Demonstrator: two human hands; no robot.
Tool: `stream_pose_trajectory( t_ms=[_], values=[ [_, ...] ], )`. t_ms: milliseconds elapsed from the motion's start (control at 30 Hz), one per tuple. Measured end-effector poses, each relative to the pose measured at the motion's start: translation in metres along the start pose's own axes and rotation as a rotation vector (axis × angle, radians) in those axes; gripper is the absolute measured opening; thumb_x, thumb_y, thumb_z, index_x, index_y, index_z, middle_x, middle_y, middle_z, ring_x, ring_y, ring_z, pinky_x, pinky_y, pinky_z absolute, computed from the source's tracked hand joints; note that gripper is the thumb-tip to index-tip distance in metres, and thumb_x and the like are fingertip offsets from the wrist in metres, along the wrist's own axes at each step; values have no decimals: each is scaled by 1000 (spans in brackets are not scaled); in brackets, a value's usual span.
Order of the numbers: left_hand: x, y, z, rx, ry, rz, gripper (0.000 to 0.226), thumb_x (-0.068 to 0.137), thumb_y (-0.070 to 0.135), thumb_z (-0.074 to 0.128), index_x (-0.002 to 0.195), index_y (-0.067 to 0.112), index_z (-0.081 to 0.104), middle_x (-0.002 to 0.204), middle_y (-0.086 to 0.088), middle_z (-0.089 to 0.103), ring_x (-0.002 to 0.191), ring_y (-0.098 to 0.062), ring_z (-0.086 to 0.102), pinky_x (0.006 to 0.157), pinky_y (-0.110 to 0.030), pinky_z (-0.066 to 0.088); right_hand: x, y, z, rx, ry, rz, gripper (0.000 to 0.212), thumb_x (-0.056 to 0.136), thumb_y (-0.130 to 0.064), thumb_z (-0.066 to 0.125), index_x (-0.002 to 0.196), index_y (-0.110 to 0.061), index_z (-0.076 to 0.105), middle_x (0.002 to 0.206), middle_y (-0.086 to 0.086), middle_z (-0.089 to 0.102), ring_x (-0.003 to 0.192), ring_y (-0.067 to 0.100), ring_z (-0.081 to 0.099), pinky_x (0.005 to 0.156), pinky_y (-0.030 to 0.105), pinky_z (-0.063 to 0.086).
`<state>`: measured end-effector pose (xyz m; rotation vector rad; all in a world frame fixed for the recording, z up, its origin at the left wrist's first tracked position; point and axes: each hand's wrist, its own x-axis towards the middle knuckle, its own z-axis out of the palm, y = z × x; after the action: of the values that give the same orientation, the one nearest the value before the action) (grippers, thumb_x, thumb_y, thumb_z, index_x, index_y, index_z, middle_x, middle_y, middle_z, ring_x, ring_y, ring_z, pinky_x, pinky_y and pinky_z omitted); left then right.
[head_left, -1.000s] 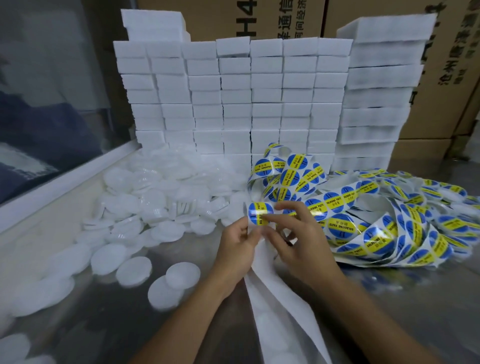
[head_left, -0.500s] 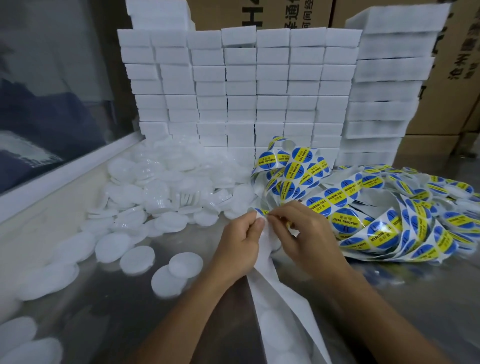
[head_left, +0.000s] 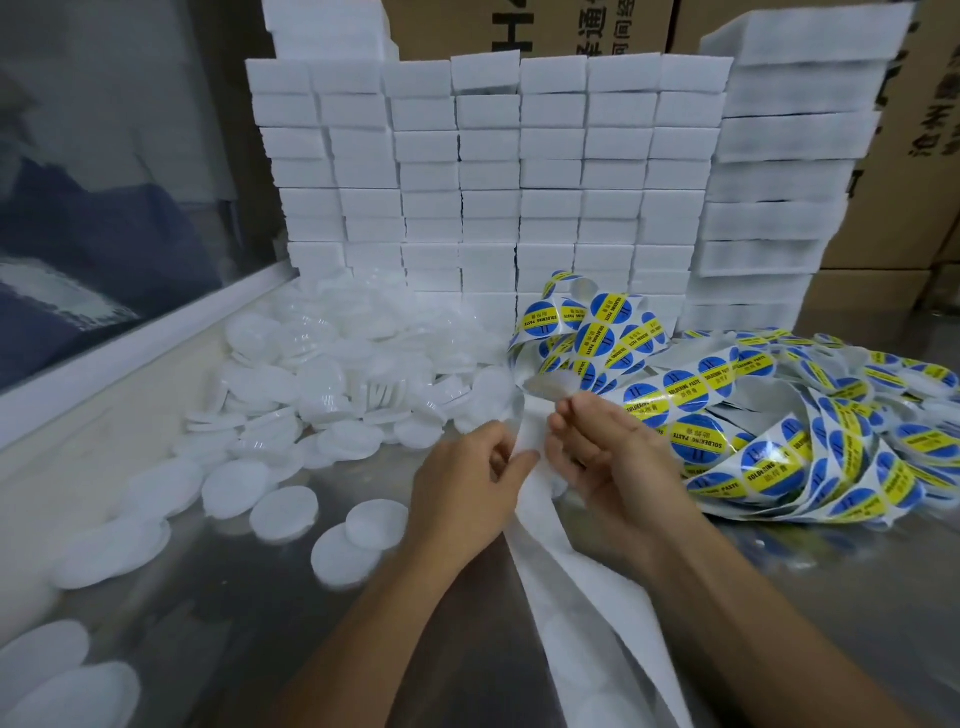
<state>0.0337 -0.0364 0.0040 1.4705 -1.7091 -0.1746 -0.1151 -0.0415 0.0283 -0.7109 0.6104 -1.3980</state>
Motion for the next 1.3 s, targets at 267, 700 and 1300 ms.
stream_pose_trajectory(
  t_ms=[267, 700, 1300],
  values=[
    [-9, 4, -39, 533, -45, -107, 52, 83, 74, 38, 113, 35, 56, 117, 9, 59, 114, -19, 54, 94, -45, 29, -6, 16, 3, -72, -70, 77, 10, 72, -14, 74, 81, -15, 80, 88, 8, 73, 91, 18, 73, 91, 49, 56],
    [-47, -77, -74, 633, -303, -623, 106, 69, 93, 25, 150, 37, -14, 159, -8, -23, 144, -42, -21, 110, -72, 5, -4, 17, 1, -75, -44, 110, 35, 71, -16, 72, 104, -4, 71, 103, 11, 75, 104, 24, 71, 101, 55, 49],
    [11, -59, -28, 768, 179, -175, 60, 74, 38, 69, 125, 12, 49, 118, -16, 49, 103, -34, 44, 80, -47, 34, -2, 12, 2, -198, 63, -6, 29, 71, -8, 75, 100, -11, 74, 101, 15, 76, 101, 30, 70, 98, 44, 46]
  ],
)
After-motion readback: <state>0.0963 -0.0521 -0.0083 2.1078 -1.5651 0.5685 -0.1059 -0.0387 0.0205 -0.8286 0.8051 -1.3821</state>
